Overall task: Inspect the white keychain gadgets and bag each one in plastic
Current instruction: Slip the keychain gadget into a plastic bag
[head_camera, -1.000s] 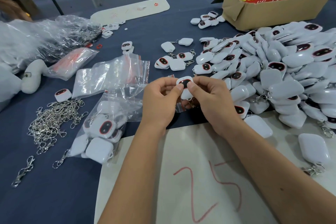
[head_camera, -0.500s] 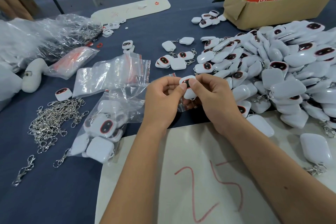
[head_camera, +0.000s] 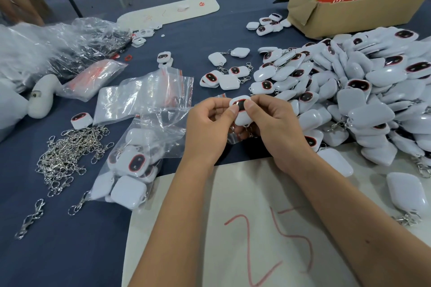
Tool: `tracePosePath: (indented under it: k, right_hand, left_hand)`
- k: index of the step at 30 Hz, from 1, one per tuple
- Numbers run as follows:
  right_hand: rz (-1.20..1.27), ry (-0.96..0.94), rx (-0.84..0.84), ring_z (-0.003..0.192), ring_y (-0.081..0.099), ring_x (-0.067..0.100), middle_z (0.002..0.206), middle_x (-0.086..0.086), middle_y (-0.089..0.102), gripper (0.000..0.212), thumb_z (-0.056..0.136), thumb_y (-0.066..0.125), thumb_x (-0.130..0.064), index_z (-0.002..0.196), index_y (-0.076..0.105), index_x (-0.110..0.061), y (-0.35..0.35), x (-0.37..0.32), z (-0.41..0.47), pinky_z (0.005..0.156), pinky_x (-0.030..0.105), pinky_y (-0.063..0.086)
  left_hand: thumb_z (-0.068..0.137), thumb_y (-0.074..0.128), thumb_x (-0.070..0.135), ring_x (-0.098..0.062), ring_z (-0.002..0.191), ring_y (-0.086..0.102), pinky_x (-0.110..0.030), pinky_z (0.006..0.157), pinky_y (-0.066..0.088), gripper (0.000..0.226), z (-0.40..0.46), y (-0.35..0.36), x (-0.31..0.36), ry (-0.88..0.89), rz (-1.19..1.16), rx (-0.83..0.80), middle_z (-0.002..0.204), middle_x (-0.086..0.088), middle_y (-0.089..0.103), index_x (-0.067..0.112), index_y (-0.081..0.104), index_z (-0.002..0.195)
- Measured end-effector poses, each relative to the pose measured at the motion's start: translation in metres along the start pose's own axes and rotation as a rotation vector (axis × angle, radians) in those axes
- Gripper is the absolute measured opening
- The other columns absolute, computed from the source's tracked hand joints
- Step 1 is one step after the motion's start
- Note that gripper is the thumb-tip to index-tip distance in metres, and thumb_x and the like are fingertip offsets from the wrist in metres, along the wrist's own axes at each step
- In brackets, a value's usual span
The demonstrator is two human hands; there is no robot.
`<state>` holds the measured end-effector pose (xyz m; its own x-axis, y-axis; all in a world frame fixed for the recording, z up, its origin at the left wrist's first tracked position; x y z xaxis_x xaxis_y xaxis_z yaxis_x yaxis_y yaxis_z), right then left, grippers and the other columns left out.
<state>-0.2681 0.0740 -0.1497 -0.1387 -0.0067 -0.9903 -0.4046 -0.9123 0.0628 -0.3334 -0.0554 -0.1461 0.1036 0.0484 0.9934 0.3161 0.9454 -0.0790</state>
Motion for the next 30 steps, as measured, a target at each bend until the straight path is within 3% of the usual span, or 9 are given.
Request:
tracePosePath:
  k: [4,9,13,19,24,30]
  right_hand:
    - [-0.095,0.003,0.033,0.062,0.068,0.015,0.071,0.004,0.072,0.024,0.108,0.054,-0.018,0.095,0.072,-0.009,-0.0020,0.0002,0.0002,0.060,0.026,0.055]
    - [-0.237,-0.019,0.079,0.064,0.069,0.018,0.071,0.003,0.073,0.024,0.107,0.056,-0.026,0.093,0.072,-0.016,-0.0042,-0.0003,0.0011,0.067,0.037,0.059]
    - [-0.261,-0.025,0.109,0.061,0.067,0.009,0.067,-0.006,0.070,0.022,0.106,0.057,-0.024,0.093,0.073,-0.017,-0.0068,0.0001,0.0018,0.060,0.022,0.053]
    - [-0.242,-0.039,0.128,0.062,0.064,0.008,0.067,-0.011,0.068,0.021,0.106,0.058,-0.021,0.092,0.074,-0.019,-0.0073,0.0010,0.0023,0.059,0.022,0.052]
    - [-0.006,0.036,0.042,0.066,0.070,0.016,0.076,0.006,0.073,0.026,0.108,0.054,-0.016,0.095,0.075,-0.013,-0.0023,0.0039,0.0020,0.057,0.023,0.055]
    - [0.021,0.046,0.002,0.065,0.065,0.024,0.076,0.013,0.072,0.025,0.107,0.053,-0.018,0.098,0.073,-0.005,-0.0023,0.0086,0.0052,0.057,0.031,0.053]
  left_hand:
    - [0.096,0.070,0.008,-0.008,0.069,0.067,-0.021,0.064,0.054,0.005,0.0000,-0.0001,0.0010,-0.001,0.015,-0.003,0.086,-0.010,0.076,0.009,0.074,0.098]
    - [0.095,0.070,0.007,-0.006,0.068,0.066,-0.020,0.063,0.053,0.011,-0.0011,0.0017,0.0038,0.010,0.042,-0.024,0.081,-0.003,0.075,0.016,0.075,0.091]
    - [0.095,0.071,0.007,-0.009,0.070,0.066,-0.024,0.066,0.057,0.014,-0.0014,0.0025,0.0061,0.014,0.062,-0.030,0.078,0.000,0.074,0.019,0.075,0.089]
    - [0.095,0.071,0.008,-0.011,0.073,0.067,-0.024,0.068,0.057,0.015,-0.0010,0.0023,0.0063,-0.003,0.051,-0.035,0.082,-0.005,0.075,0.021,0.075,0.089]
    - [0.096,0.070,0.009,-0.011,0.076,0.066,-0.022,0.069,0.057,0.014,-0.0004,0.0011,0.0053,-0.032,0.014,-0.047,0.090,-0.009,0.078,0.021,0.077,0.094]
    - [0.096,0.068,0.007,-0.016,0.081,0.069,-0.023,0.070,0.059,0.017,0.0022,0.0004,0.0040,-0.050,0.005,-0.039,0.094,-0.014,0.078,0.021,0.076,0.093]
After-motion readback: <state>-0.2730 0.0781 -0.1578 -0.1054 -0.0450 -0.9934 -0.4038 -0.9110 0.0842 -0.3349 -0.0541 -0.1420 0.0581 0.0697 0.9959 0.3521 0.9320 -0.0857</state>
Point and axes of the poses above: each hand's wrist, its own z-axis towards the middle knuckle, its own y-axis out of the palm, x = y × z, the point moved 7 cm from there along z, towards the middle knuckle
